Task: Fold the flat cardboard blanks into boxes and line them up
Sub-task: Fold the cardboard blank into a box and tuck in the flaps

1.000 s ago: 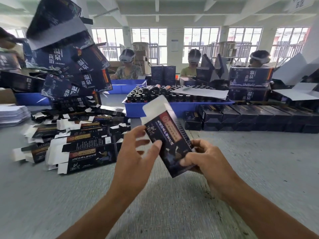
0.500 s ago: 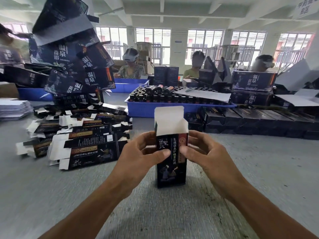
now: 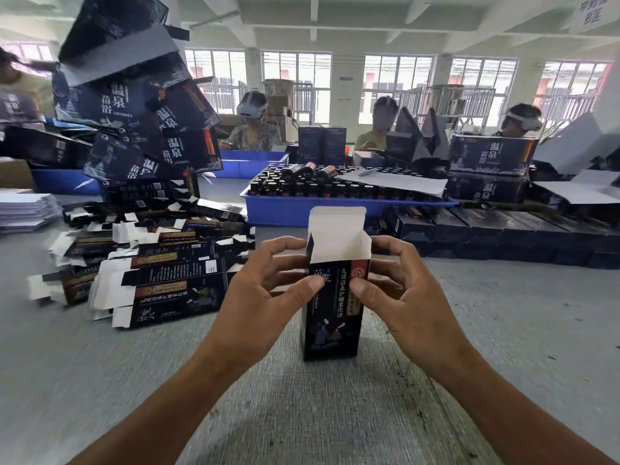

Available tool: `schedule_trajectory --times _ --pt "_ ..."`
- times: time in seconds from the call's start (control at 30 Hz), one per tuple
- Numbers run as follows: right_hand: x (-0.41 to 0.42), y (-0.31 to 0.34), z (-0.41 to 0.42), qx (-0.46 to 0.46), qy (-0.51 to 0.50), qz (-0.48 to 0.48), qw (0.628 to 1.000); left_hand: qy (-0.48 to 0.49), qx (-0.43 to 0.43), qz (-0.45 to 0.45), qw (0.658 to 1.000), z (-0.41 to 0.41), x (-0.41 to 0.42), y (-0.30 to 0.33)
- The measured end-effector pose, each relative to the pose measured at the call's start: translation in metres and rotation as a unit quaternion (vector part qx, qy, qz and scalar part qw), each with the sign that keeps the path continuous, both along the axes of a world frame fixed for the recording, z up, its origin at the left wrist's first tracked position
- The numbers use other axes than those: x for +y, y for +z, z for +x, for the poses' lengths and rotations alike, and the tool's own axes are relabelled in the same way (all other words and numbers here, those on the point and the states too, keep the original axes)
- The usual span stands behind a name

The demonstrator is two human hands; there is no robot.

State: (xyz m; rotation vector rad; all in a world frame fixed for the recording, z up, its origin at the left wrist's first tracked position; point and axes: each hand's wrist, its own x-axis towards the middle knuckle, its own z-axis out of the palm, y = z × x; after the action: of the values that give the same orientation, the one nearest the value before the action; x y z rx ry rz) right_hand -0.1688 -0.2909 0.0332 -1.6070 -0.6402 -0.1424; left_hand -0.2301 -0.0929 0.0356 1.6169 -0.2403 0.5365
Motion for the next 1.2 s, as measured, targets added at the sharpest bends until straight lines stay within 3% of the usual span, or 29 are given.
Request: schedule_trajectory --times 0.1,0.3,0.6,1.2 --pt "0.001 0.0 -0.006 -0.051 0.001 -0.048 0.998 0.017 -0.012 0.053 0.998 -0.001 0.0 -0.001" --pt "-0.002 0.004 -0.006 -0.057 0.023 -0.085 0.994 0.02 -0.018 0.084 0.996 -0.002 0.001 -0.002" --pt "0.001 0.007 -0.007 -0.076 0.022 -0.009 0.997 0.036 -0.075 0.103 0.991 -0.005 -0.005 0.002" --pt "0.004 0.009 -0.011 -0.071 -0.007 0.059 0.996 0.052 -0.067 0.1 0.991 -0.007 -0.008 0.003"
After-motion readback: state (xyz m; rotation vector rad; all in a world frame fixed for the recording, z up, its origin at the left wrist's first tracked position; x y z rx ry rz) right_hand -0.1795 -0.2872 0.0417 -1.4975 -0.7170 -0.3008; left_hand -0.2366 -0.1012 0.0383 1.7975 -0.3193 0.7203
